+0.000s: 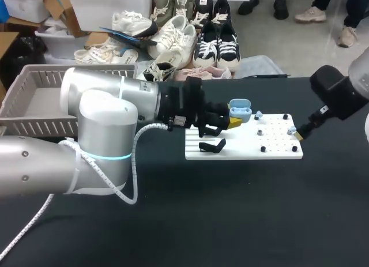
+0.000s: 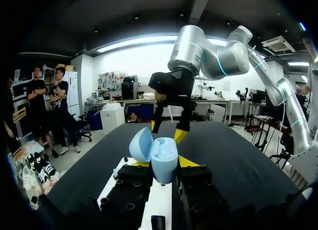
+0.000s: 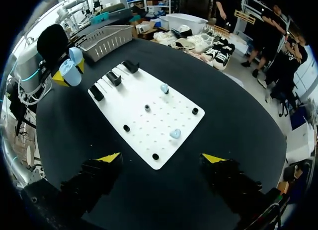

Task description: Pick up each earbud case from the left stands, insert the matching earbuds, close the lid, and place the case in the box.

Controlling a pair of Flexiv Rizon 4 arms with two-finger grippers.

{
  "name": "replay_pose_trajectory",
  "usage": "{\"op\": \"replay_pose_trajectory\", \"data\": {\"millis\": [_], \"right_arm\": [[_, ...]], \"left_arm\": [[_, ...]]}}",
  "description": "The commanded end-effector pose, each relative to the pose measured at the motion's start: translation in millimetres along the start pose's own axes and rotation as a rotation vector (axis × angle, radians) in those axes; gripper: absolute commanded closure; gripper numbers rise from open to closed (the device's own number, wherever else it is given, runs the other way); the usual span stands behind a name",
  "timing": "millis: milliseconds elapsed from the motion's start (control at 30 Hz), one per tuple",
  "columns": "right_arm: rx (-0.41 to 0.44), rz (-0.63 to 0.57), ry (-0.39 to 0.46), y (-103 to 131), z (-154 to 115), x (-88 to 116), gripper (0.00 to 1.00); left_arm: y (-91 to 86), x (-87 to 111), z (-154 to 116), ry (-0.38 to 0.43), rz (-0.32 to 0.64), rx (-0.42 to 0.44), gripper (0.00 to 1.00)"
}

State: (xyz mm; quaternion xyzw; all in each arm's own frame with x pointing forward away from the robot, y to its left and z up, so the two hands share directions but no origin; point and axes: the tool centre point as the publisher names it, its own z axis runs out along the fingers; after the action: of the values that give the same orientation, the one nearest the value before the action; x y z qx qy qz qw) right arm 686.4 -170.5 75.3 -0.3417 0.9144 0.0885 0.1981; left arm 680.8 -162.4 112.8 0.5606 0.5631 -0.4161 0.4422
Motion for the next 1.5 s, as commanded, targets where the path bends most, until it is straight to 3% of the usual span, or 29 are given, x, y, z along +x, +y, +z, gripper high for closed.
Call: {"op": "replay_pose_trajectory", "data": {"millis": [33, 200, 900, 1033, 1267, 1500], "right_arm": [[0.046, -0.017, 0.029, 2.2, 8.7, -4.1, 0.0], [0.086, -0.041, 0.069, 1.7, 17.6, -6.2, 0.0], [0.124, -0.009, 0.097, -13.5, 36.9, -13.4, 0.0], [0.122, 0.017, 0.102, -15.9, 39.9, -12.3, 0.04], [0.125, 0.046, 0.117, -16.8, 44.8, -13.3, 0.24], [0.143, 0.08, 0.136, -17.0, 47.2, -16.5, 0.32]], "left_arm": [[0.8, 0.6, -0.1, -0.002, 0.001, 0.001, 1.0], [0.8, 0.6, -0.1, -0.002, 0.001, 0.001, 1.0], [0.8, 0.6, -0.1, -0.002, 0.001, 0.001, 1.0], [0.8, 0.6, -0.1, -0.002, 0.001, 0.001, 1.0], [0.8, 0.6, -0.1, -0.002, 0.001, 0.001, 1.0], [0.8, 0.6, -0.1, -0.002, 0.001, 0.001, 1.0]]}}
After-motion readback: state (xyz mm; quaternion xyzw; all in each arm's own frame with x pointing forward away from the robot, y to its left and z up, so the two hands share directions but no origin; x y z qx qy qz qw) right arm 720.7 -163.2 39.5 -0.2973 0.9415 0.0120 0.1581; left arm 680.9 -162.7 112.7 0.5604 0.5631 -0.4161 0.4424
